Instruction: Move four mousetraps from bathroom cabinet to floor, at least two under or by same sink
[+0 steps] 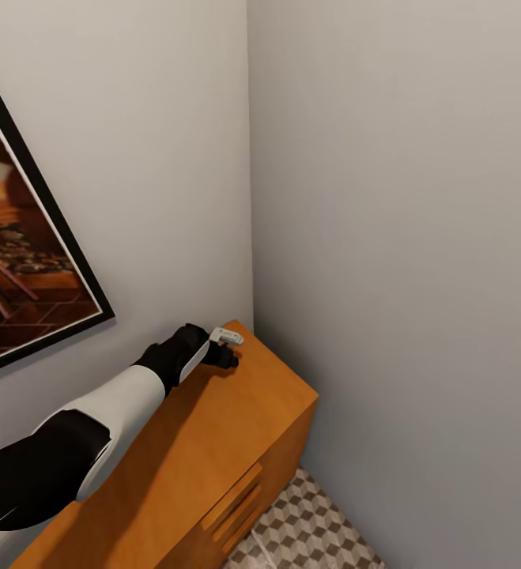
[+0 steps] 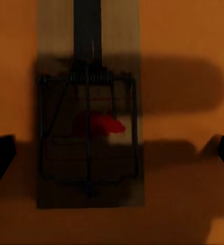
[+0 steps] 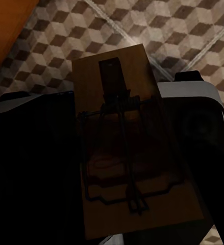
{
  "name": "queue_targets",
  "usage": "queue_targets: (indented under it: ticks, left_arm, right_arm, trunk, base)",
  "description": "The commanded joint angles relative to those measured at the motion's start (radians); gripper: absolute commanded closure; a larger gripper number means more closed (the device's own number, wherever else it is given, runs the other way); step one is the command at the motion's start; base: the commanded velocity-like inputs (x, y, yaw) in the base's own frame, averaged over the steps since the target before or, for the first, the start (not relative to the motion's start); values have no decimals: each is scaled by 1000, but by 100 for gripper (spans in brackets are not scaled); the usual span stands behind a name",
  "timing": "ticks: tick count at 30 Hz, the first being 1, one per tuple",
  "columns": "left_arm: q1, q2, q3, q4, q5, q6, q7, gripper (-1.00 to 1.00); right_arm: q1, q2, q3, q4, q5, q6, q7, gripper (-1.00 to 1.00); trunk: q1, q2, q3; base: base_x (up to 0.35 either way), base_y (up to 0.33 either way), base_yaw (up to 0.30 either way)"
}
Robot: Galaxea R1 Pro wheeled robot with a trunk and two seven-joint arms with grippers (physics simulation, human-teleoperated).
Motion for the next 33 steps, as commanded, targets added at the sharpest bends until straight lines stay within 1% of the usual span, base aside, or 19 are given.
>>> queue_targets:
  ticks: [1, 4, 5, 27, 33]
  left_arm:
    - [0, 1, -6, 38, 34, 5, 1, -100]
    - [0, 1, -6, 38, 34, 5, 1, -100]
    - [0, 1, -6, 38, 34, 5, 1, 100]
    - [0, 1, -5, 37, 34, 5, 1, 100]
    - [0, 1, -4, 14, 34, 7, 1, 100]
  right_arm:
    - [-1, 0, 7, 2, -11, -5, 4, 100]
    - [-1, 0, 7, 2, -11, -5, 4, 100]
    - [-1, 0, 7, 2, -11, -5, 4, 100]
    - [-1, 0, 7, 3, -11, -5, 4, 100]
    - [-1, 0, 7, 2, -11, -5, 4, 100]
  trunk:
    - [1, -1, -2]
    - [1, -1, -2]
    - [1, -1, -2]
    - [1, -1, -3]
    - [1, -1, -3]
  base:
    - [0, 0, 0]
    - [0, 0, 0]
    - [0, 0, 0]
    - [0, 0, 0]
    - [0, 0, 0]
